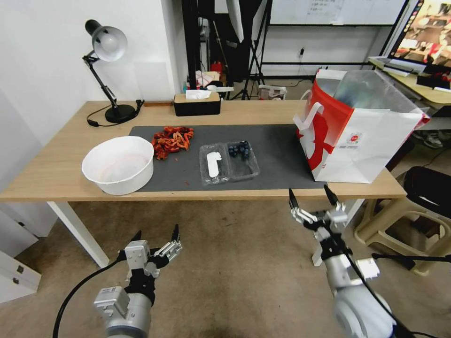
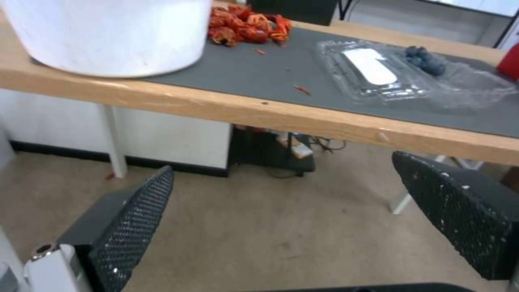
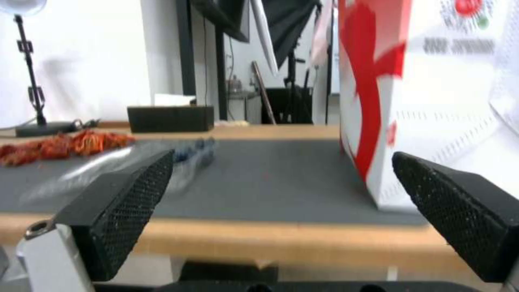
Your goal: Close the takeout container lid, then place the container into the takeout bag.
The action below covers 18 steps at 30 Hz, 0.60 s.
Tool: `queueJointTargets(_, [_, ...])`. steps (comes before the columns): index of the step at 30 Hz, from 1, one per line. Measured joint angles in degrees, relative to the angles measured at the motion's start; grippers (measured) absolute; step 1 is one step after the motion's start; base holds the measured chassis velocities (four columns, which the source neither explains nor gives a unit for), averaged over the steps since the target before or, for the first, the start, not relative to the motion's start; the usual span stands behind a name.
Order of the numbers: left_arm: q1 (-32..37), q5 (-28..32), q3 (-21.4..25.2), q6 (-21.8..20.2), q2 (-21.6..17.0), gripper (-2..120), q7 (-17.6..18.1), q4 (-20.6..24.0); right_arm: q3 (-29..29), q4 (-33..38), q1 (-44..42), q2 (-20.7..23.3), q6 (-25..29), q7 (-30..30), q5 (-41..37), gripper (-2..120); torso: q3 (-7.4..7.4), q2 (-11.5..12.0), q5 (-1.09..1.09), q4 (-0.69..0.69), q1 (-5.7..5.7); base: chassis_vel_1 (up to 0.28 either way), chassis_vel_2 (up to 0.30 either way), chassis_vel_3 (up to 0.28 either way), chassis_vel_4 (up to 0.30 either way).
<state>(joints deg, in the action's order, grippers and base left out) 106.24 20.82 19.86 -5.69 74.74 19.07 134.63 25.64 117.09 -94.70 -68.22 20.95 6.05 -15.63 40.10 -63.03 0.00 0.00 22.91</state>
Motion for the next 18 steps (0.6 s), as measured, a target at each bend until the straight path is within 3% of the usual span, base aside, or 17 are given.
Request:
queueJointTargets(6, [-1.8, 3.6, -1.1, -1.6, -0.9, 100, 0.0, 0.3, 0.0, 0.4, -3.4, -1.8, 2.1, -0.4, 1.7, 100, 0.01, 0.0, -0.01, -0.01, 0.0, 0.0, 0.0, 0.0, 0.0])
queueJointTargets(9, [-2.6, 11.4, -1.0, -3.0, -1.6, 100, 0.0, 2.1, -1.0, 0.4, -3.2, -1.9, 2.2, -0.4, 2.8, 100, 0.01, 0.0, 0.0, 0.01, 0.0, 0.0, 0.0, 0.0, 0.0])
queueJointTargets(10, [-2.6, 11.4, -1.0, -3.0, -1.6, 100, 0.0, 2.1, -1.0, 0.4, -3.2, -1.9, 2.2, -0.4, 2.8, 100, 0.01, 0.0, 0.0, 0.01, 0.0, 0.0, 0.0, 0.0, 0.0])
queueJointTargets(12, [-3.9, 21.0, -0.8, -4.4, -2.3, 100, 0.8, 4.1, -1.9, 0.3, -2.8, -1.8, 2.0, -0.3, 3.4, 100, 0.01, 0.0, -0.01, 0.0, 0.0, 0.0, 0.0, 0.0, 0.0])
queueJointTargets(13, [-3.9, 21.0, -0.8, -4.4, -2.3, 100, 0.8, 4.1, -1.9, 0.3, -2.8, -1.8, 2.0, -0.3, 3.4, 100, 0.01, 0.0, -0.01, 0.0, 0.0, 0.0, 0.0, 0.0, 0.0])
queueJointTargets(16, [-5.6, 31.6, -0.2, -5.2, -2.6, 100, 2.1, 5.9, -3.1, -0.2, -1.4, -1.3, 1.5, -0.5, 4.0, 100, 0.01, 0.0, 0.01, 0.03, 0.0, 0.0, 0.0, 0.0, 0.0])
queueJointTargets(18, [-6.3, 33.9, -0.1, -5.4, -2.8, 100, 2.4, 6.0, -3.3, -0.2, -1.3, -1.3, 1.5, -0.6, 4.2, 100, 0.01, 0.0, 0.01, 0.04, 0.0, 0.0, 0.0, 0.0, 0.0])
